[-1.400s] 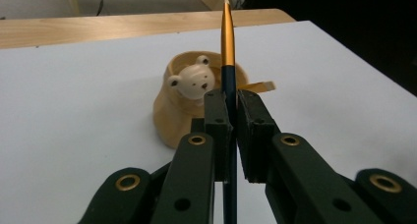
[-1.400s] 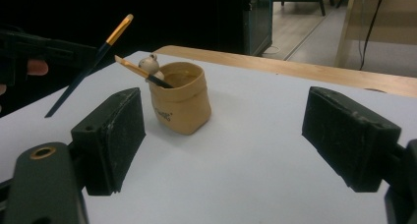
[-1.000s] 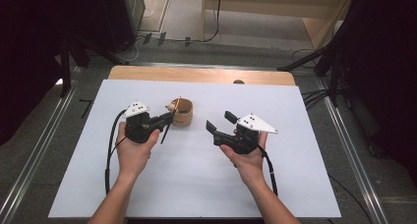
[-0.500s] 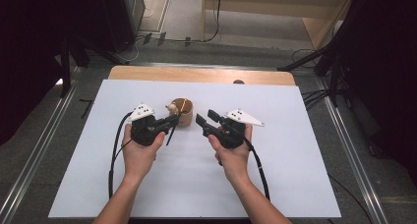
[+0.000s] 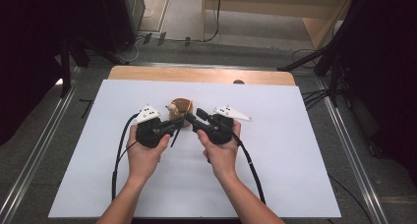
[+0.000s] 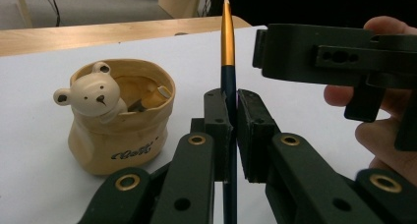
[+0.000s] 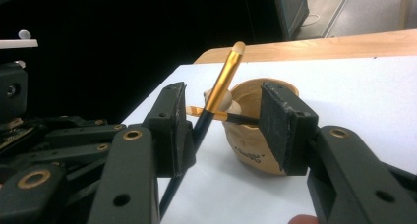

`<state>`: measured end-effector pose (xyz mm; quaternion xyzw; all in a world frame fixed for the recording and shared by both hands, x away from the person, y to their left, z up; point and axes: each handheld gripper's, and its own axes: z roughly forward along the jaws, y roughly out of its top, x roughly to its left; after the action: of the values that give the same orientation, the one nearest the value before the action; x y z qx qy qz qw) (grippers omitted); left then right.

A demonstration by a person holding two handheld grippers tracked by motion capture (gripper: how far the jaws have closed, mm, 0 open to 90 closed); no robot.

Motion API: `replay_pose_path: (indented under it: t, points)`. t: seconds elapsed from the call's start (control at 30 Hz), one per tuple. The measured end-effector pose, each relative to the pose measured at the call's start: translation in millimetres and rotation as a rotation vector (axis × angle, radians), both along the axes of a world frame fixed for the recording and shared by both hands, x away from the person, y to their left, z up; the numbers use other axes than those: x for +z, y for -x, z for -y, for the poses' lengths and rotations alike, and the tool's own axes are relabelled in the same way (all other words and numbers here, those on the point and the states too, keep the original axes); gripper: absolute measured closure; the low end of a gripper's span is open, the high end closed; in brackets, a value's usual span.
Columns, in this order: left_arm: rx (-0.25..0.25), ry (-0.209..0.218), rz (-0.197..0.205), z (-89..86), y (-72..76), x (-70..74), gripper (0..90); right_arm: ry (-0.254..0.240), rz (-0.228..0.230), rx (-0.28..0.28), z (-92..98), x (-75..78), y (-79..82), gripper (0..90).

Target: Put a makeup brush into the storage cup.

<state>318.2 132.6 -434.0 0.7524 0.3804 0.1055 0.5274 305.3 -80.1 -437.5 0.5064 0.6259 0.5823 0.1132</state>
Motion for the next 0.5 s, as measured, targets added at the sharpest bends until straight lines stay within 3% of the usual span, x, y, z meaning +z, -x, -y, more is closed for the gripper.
replay_pose_path:
  t: [0.3, 0.5]
  points:
    - [-0.012, -0.003, 0.003, 3.7, 1.4, -0.6, 84.7, -0.033, -0.050, -0.026, -4.4, -2.4, -7.6, 58.8]
    - [-0.018, -0.005, 0.005, 6.5, 2.1, -1.5, 84.6, -0.075, -0.075, -0.007, -4.6, -5.3, -12.7, 63.5]
